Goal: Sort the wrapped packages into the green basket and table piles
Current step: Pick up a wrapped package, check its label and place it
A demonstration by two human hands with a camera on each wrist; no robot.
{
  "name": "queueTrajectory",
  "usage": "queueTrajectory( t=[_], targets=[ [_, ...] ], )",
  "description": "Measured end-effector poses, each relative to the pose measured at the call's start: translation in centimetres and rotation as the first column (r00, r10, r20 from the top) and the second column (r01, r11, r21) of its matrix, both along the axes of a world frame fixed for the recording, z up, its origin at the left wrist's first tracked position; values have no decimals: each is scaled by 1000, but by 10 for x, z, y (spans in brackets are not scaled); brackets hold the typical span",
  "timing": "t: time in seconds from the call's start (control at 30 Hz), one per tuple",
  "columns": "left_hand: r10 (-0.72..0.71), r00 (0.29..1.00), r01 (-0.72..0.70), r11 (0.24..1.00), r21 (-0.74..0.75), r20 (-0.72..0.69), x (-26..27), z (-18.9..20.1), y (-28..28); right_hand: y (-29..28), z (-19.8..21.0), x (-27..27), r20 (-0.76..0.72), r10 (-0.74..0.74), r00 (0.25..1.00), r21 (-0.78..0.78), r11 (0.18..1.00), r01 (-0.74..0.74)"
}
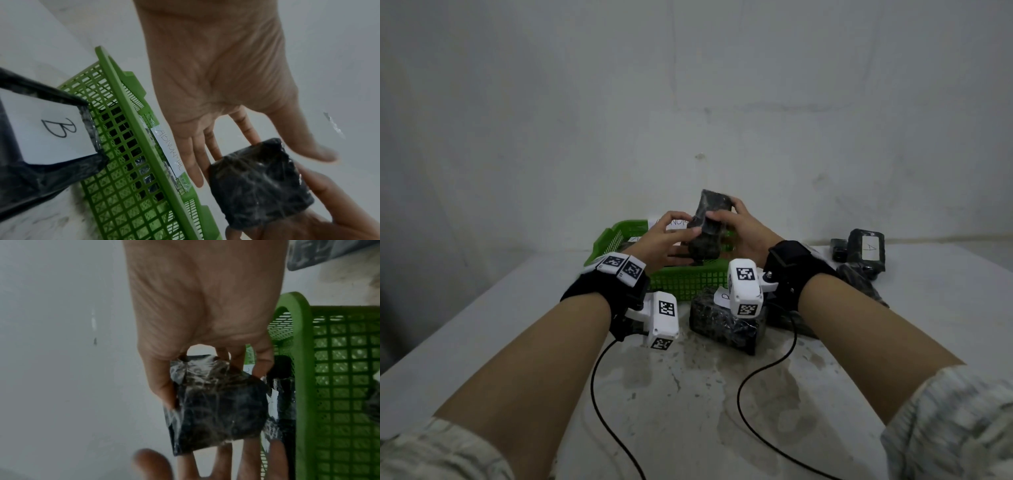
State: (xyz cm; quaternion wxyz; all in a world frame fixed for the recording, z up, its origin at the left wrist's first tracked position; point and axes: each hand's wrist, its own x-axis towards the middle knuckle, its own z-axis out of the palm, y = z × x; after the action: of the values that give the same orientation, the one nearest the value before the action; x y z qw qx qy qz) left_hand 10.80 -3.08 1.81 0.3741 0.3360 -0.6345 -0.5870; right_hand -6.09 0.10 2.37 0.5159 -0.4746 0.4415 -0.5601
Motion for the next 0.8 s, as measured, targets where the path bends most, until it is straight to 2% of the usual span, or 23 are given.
queueTrajectory(
  t=[0.1, 0.3, 0.47, 0.6, 0.73, 0.8],
  targets=[
    [9, 1000, -9, 1000, 14, -3, -2, 2, 5, -2, -1, 5, -108, -36, 994, -78, 997, 28],
    [141, 989, -142, 989, 28, 35, -6, 2, 1, 0, -2, 13, -250, 40, 967, -153, 985, -80],
    [188, 982, -188, 982, 1, 29, -7, 5, 1, 0, -3, 13, -237, 60, 970, -116, 989, -89],
    [196, 975, -191, 980, -62, 103, -6, 3, 2, -4, -5, 12, -244, -39, 969, -136, 991, 5],
    [135, 984, -136, 991, 3, 119, -11, 1, 3, -12, -9, 12, -272, -120, 955, -205, 977, 64],
    [147, 988, -148, 989, 28, 51, -13, 1, 4, -15, -11, 14, -231, -144, 962, -206, 974, 96]
  ],
)
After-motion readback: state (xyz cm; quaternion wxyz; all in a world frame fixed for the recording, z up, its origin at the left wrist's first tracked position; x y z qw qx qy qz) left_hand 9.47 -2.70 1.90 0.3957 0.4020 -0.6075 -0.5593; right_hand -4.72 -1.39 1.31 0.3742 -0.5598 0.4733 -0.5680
